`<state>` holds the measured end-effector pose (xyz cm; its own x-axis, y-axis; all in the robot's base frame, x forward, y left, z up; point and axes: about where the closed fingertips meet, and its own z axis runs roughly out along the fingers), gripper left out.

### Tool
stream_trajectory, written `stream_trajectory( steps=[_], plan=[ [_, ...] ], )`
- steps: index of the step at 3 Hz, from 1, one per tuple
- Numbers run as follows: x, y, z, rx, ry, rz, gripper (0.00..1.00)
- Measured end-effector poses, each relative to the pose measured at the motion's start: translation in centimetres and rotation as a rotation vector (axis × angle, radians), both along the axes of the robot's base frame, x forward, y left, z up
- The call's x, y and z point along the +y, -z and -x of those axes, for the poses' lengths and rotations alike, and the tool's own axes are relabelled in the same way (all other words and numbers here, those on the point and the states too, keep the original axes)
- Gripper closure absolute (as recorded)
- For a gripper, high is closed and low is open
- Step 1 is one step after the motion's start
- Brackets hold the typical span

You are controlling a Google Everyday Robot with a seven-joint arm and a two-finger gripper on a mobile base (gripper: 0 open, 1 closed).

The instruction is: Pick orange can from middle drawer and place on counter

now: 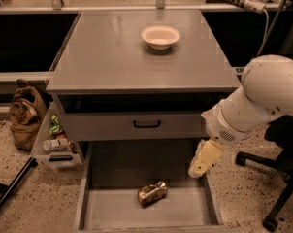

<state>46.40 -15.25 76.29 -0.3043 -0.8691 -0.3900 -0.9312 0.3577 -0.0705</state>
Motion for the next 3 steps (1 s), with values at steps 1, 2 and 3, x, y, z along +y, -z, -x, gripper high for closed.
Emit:
stream_trajectory(
  steps=[1, 2, 3],
  plan=[
    [1.2, 2.0, -0.7, -0.019, -0.021, -0.030, 0.00],
    [2.6, 5.5, -1.1, -0.048, -0.033, -0.097, 0.00],
    [3.9, 8.5, -0.9, -0.070, -0.055, -0.164, 0.00]
  ],
)
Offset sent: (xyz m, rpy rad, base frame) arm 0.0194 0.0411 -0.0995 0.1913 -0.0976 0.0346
